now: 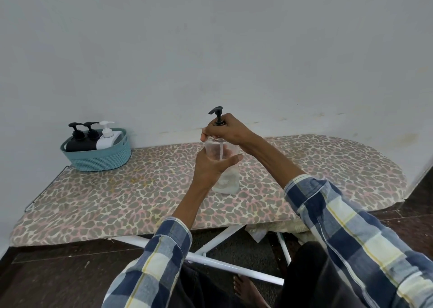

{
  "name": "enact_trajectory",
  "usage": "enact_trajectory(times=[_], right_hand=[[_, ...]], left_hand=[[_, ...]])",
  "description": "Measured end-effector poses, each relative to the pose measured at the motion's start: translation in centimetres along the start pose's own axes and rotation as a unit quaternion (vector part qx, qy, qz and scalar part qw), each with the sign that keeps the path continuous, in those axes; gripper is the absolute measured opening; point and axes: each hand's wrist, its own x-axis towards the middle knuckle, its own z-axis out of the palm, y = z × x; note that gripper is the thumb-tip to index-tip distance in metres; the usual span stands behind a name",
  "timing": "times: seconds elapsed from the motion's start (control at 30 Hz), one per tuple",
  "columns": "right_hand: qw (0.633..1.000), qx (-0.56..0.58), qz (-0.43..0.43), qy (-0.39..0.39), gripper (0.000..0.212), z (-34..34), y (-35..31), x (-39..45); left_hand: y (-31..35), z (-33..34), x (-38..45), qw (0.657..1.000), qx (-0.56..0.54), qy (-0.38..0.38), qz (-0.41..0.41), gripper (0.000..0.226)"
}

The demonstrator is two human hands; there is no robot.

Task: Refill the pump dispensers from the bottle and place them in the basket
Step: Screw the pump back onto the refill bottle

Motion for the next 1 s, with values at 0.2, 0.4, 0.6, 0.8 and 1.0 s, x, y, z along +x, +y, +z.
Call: enact_trajectory(times=[0.2, 0.4, 0.6, 0.8, 1.0], right_hand=[[0.998, -0.013, 0.015, 0.052, 0.032, 0.7, 0.2, 0.3], [0.996, -0.002, 0.028, 0.079, 0.021, 0.8, 0.5, 0.6], [0.997, -0.002, 0.025, 0.071, 0.024, 0.8, 1.3, 0.7], [0.995, -0.099, -0.006, 0.026, 0.054, 1.0, 2.8, -0.5], [0.998, -0.064, -0.001, 0.024, 0.076, 1.5, 5.5, -1.7]], left_hand=[[-0.6, 0.8, 0.0, 0.999, 0.003, 0.043, 0.010, 0.049], [-0.3, 1.6, -0.7, 0.997, 0.013, 0.069, 0.022, 0.055], [-0.6, 2.0, -1.0, 0.996, 0.025, 0.085, 0.030, 0.059], [-1.2, 0.9, -0.3, 0.990, 0.064, 0.124, 0.001, 0.069], [-2.1, -1.0, -0.4, 0.997, 0.061, 0.044, 0.029, 0.064]])
